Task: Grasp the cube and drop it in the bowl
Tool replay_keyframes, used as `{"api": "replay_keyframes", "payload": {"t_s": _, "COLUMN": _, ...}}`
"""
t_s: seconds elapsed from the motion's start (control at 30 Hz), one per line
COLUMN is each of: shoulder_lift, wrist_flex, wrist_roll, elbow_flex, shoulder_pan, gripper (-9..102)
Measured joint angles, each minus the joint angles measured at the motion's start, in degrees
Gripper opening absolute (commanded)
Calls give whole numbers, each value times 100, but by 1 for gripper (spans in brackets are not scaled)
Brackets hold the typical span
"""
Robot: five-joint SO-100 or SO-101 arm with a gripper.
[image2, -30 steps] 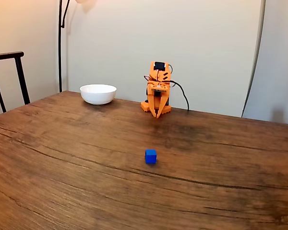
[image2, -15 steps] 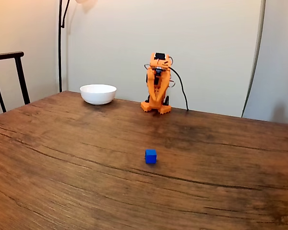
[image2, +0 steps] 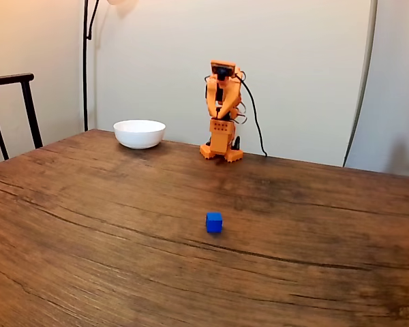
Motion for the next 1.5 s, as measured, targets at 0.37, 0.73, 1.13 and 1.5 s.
{"api": "replay_keyframes", "payload": {"t_s": 0.37, "shoulder_lift": -3366, "wrist_flex": -554, "wrist_roll": 387, "elbow_flex": -1942, "shoulder_pan": 53, "gripper": 0}}
{"api": "replay_keyframes", "payload": {"t_s": 0.73, "shoulder_lift": -6416, "wrist_flex": -624, "wrist_roll": 431, "elbow_flex": -3797, "shoulder_pan": 70, "gripper": 0}}
{"api": "replay_keyframes", "payload": {"t_s": 1.13, "shoulder_lift": -8429, "wrist_flex": -1046, "wrist_roll": 879, "elbow_flex": -5106, "shoulder_pan": -211, "gripper": 16}}
{"api": "replay_keyframes", "payload": {"t_s": 1.5, "shoulder_lift": -10099, "wrist_flex": -1081, "wrist_roll": 949, "elbow_flex": -6003, "shoulder_pan": -396, "gripper": 40}}
